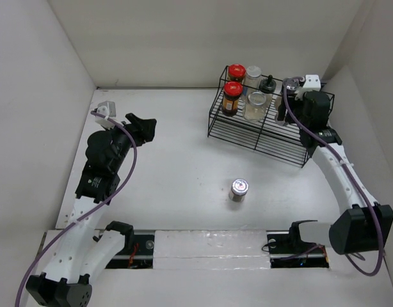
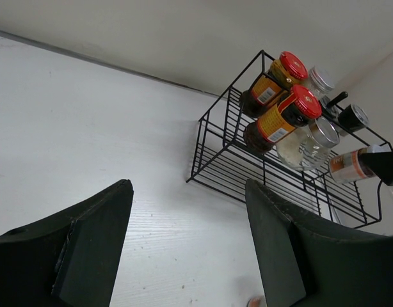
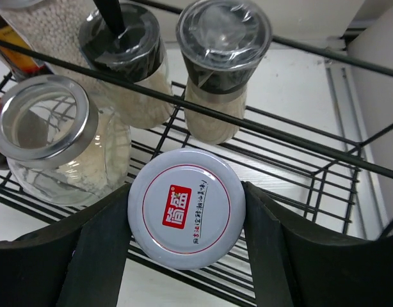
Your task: Organize the condiment bottles
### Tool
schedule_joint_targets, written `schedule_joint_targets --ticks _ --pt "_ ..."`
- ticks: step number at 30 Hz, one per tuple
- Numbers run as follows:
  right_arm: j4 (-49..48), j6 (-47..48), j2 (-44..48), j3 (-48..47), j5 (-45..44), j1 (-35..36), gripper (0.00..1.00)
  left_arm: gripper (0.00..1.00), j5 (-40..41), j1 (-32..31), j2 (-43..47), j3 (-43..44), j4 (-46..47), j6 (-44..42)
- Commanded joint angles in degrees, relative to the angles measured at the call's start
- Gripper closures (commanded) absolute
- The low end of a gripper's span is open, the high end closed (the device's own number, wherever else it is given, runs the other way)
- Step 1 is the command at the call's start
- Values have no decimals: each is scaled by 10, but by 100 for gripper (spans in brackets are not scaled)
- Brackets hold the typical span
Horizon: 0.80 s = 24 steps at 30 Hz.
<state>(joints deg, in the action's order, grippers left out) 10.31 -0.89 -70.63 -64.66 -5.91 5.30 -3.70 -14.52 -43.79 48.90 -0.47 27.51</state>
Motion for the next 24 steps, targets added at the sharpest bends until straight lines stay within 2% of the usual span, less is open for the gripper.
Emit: schedule_joint_targets --ticks 1,4,10,14,18,22,24 --pt "-92 -9 -2 -40 33 0 53 33 -13 -2 -3 17 31 -2" --pt "-92 -9 -32 -45 39 0 53 33 -13 -2 -3 17 31 -2" --pt "-92 -20 -63 -40 39 0 43 33 -13 -2 -3 17 31 -2" --pt "-86 -25 -68 -40 45 0 15 33 -7 -2 -3 17 31 -2" --pt "-80 -25 -9 -45 31 11 3 33 -2 -2 -3 17 31 -2" --pt "-75 -38 71 -7 15 53 0 33 -7 -2 2 17 26 -2" --pt "-75 -51 95 25 34 100 0 33 -7 -2 2 17 26 -2"
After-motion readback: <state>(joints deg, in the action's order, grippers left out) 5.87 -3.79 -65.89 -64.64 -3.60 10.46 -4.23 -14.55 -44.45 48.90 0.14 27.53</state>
